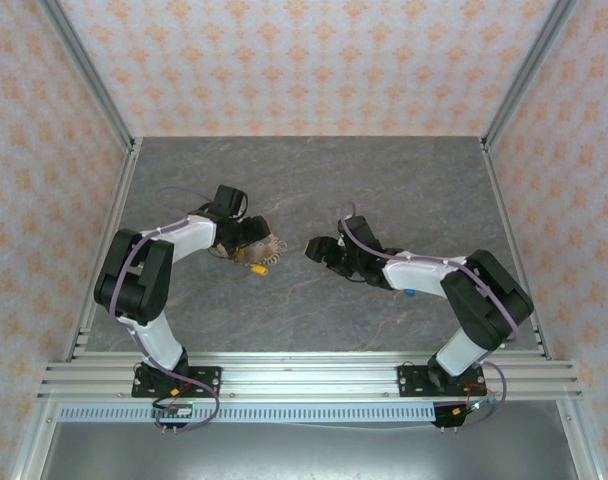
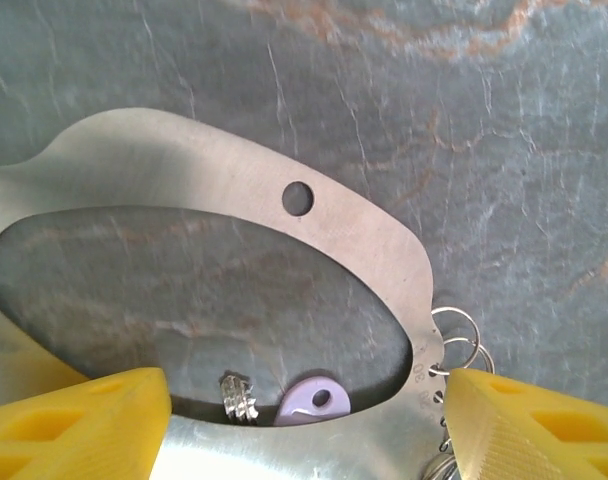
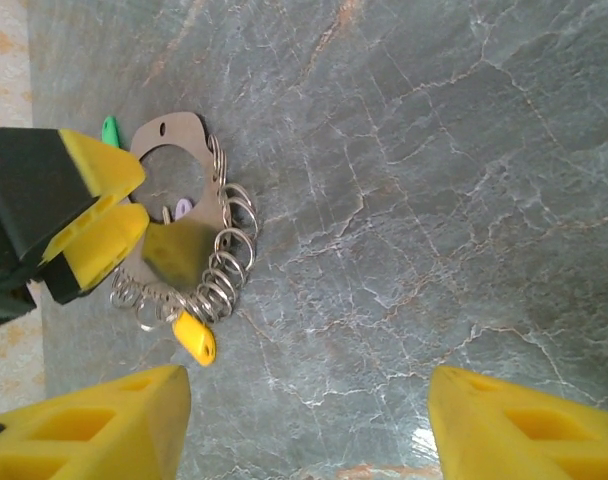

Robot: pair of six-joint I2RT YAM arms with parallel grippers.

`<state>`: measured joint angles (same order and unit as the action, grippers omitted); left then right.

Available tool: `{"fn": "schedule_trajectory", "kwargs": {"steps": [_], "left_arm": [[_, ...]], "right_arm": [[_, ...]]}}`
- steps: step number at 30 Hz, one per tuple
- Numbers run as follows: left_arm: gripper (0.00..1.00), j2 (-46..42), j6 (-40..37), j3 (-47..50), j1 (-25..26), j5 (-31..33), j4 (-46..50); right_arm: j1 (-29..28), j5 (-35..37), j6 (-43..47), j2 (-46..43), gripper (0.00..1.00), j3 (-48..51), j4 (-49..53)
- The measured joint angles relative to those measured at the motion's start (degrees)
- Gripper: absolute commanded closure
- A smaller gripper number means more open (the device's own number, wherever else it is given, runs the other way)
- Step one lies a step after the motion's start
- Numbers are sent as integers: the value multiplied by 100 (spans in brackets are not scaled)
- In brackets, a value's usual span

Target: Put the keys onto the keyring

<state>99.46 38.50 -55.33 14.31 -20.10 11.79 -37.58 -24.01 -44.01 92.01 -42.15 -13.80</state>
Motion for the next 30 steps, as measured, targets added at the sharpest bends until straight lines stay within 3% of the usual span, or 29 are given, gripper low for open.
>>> {"fn": "schedule_trajectory", "kwargs": {"steps": [10, 15, 23, 30], "left_arm": [[35, -647, 1606, 1178, 1019, 166, -1338], [34, -892, 2085, 1373, 1484, 367, -1399], [29, -1510, 1908, 1349, 1565, 826, -1038], [37, -1655, 1423, 1200, 1397, 1049, -699]], "right_arm": [[-66, 7, -321, 35, 46, 63, -240], [-151, 76, -577, 109, 49, 153, -260], [-151, 214, -885, 422, 52, 208, -258], [-166, 166, -927, 466, 60, 199, -260]]}}
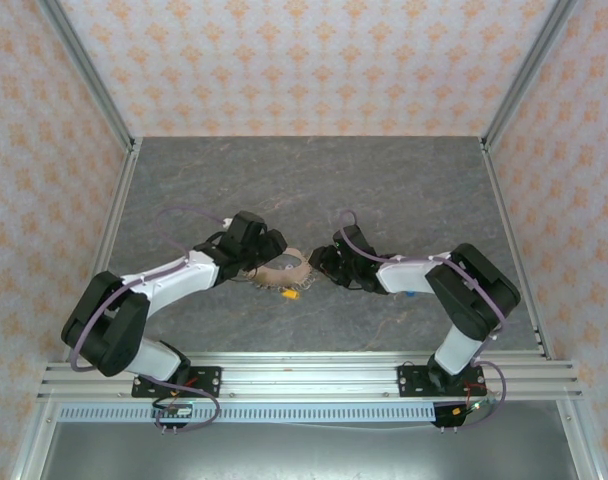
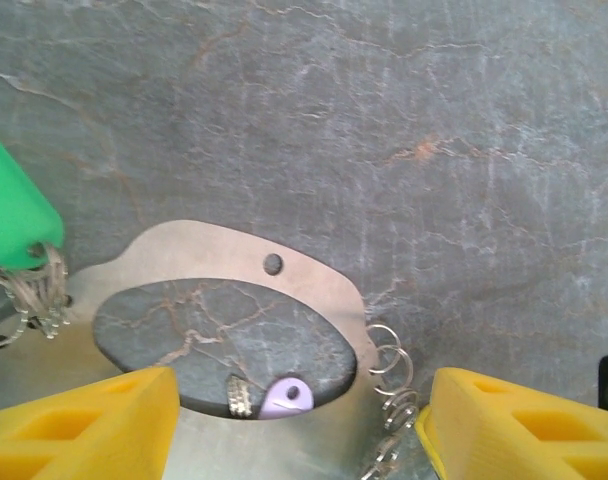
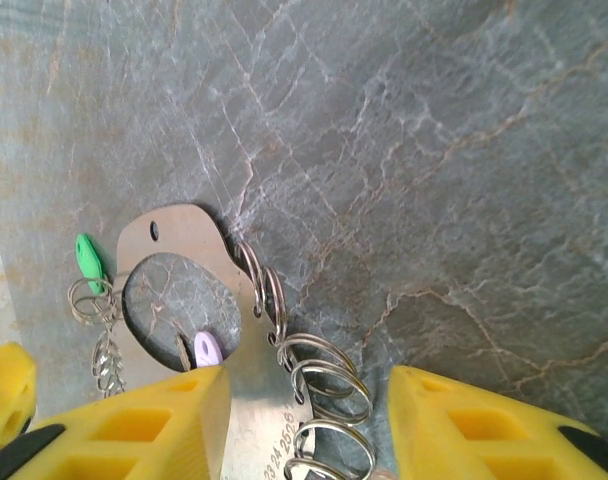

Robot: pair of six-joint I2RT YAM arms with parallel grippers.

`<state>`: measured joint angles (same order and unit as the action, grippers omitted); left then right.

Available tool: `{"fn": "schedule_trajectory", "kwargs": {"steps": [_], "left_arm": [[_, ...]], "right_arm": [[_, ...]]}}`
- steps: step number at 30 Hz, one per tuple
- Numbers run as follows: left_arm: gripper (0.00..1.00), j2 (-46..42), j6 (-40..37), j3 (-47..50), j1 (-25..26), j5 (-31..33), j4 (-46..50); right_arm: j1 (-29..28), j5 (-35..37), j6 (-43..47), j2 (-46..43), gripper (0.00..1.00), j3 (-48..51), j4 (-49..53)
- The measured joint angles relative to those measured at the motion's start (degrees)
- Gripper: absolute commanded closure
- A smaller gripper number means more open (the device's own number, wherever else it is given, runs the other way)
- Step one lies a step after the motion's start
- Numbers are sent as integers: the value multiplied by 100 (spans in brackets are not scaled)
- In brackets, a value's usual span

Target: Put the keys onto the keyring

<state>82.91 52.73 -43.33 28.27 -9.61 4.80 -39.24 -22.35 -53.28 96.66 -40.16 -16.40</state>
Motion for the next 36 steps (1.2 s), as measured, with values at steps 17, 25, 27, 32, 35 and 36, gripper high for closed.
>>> {"fn": "schedule_trajectory", "kwargs": {"steps": [17, 25, 27, 32, 35, 36], "left_arm": [[46, 461, -326, 323, -317, -48, -33], [47, 501, -332, 343, -332, -74, -157], [47, 518, -330, 343, -345, -120, -208], [47, 566, -315, 343, -378, -214, -337], [47, 566, -313, 350, -424, -216, -361], [47, 566, -310, 363, -433, -219, -385]], "right_arm": [[-52, -22, 61, 142, 61, -212, 208], [-219, -22, 142, 127, 62, -214, 201], [-249, -81, 146, 127, 63, -214, 192], [-258, -247, 210, 133, 65, -212, 28], [-258, -275, 208, 197, 65, -212, -136], [-258, -291, 208, 234, 66, -212, -199]]}}
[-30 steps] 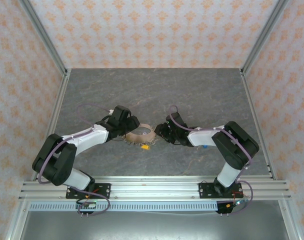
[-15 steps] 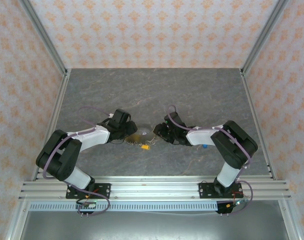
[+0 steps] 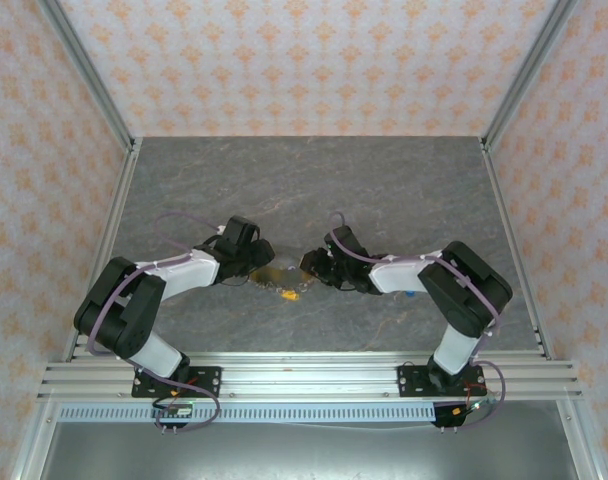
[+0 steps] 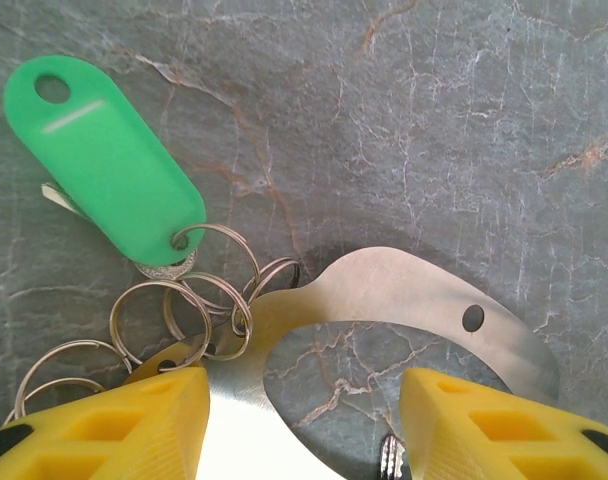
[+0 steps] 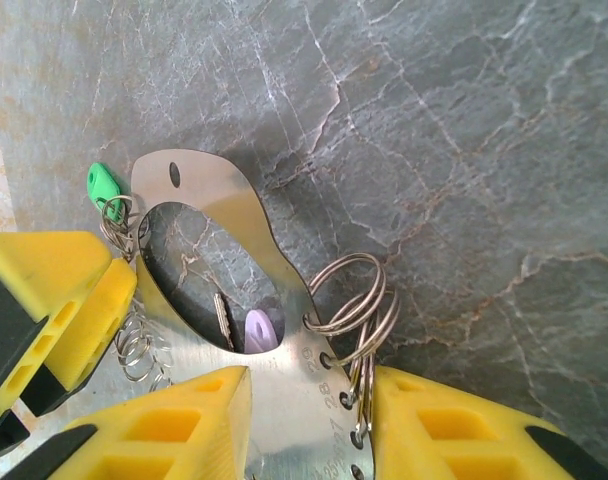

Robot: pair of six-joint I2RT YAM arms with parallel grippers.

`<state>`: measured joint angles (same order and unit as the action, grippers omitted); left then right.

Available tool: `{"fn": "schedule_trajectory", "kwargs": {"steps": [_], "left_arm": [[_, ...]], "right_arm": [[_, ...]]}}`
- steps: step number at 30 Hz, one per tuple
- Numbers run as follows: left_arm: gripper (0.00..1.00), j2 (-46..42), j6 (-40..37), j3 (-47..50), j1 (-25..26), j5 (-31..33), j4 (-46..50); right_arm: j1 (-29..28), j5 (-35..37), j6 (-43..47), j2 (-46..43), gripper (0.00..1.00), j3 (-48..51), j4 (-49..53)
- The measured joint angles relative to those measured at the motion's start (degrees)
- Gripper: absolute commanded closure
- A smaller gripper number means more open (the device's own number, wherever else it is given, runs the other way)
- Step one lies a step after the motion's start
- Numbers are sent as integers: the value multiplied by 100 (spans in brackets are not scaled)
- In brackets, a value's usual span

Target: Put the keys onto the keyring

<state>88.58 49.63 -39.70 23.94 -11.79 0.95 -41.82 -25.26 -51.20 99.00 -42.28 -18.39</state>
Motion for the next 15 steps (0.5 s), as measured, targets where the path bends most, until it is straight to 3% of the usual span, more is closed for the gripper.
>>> {"fn": "schedule_trajectory", "kwargs": {"steps": [9, 15], "left_arm": [[47, 9, 105, 33, -9, -24, -111], [39, -87, 22, 44, -9, -114, -164]], "right_arm": [[2, 35, -24, 155, 80, 326, -765], [-2, 68, 20, 46, 96, 520, -1023]]}}
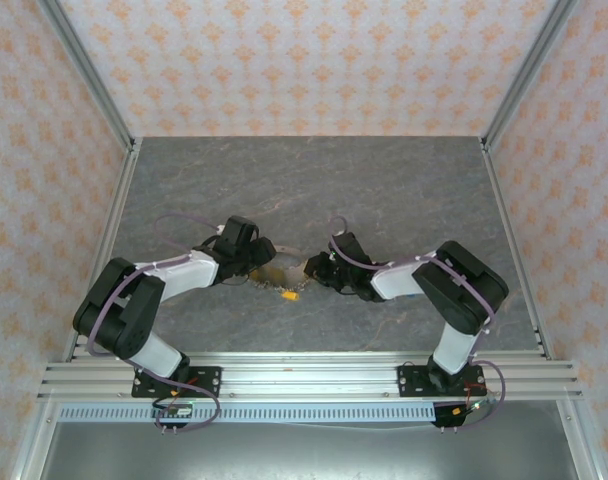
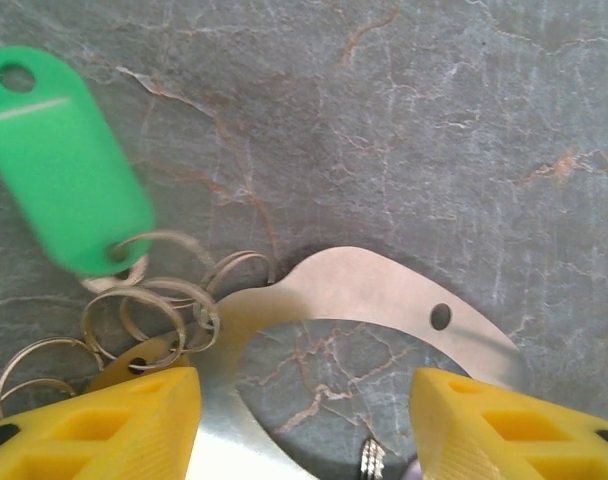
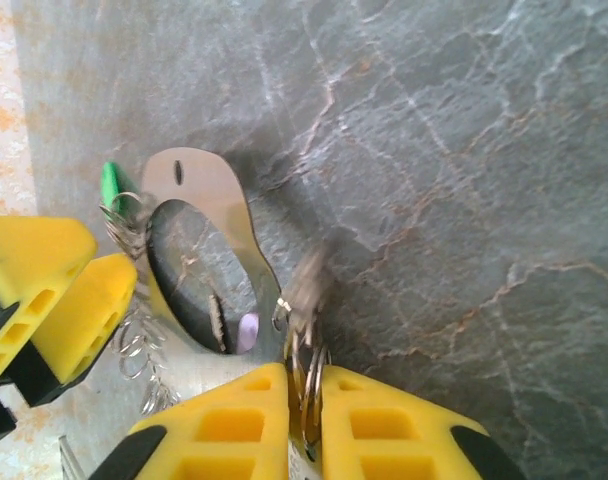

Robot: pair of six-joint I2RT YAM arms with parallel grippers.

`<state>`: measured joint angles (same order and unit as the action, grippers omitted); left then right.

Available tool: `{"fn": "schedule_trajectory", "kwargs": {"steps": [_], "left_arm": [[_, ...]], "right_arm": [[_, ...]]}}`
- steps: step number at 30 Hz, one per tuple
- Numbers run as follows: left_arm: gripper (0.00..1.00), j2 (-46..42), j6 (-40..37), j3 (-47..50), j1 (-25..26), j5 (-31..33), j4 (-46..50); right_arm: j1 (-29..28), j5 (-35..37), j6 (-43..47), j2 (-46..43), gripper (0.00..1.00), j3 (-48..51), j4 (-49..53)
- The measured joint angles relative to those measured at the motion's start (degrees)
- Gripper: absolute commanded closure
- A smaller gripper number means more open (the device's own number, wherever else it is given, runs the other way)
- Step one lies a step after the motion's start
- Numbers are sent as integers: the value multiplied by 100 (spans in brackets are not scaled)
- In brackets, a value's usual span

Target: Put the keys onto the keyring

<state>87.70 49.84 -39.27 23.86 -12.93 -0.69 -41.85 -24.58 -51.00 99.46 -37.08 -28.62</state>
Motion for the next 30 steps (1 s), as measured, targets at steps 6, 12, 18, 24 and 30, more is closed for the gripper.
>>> {"fn": "schedule_trajectory", "kwargs": {"steps": [6, 12, 18, 24, 30], "left_arm": [[22, -426, -304, 2, 0, -42, 175], [6, -1777, -1001, 9, 0, -28, 487], [0, -2879, -1910, -339, 2, 216, 1027], [0, -3440, -2645, -417, 2, 238, 1211], [0, -2970, -3576, -1368, 4, -535, 1958]], "right_arm": [[-13, 146, 192, -531, 100, 131, -76], [37, 122, 962, -1217, 100, 144, 448], [411, -17, 2566, -2236, 100, -422, 1952], [863, -511, 4057, -2640, 100, -1556, 3373], [914, -1054, 5139, -2334, 100, -2949, 4876]]}}
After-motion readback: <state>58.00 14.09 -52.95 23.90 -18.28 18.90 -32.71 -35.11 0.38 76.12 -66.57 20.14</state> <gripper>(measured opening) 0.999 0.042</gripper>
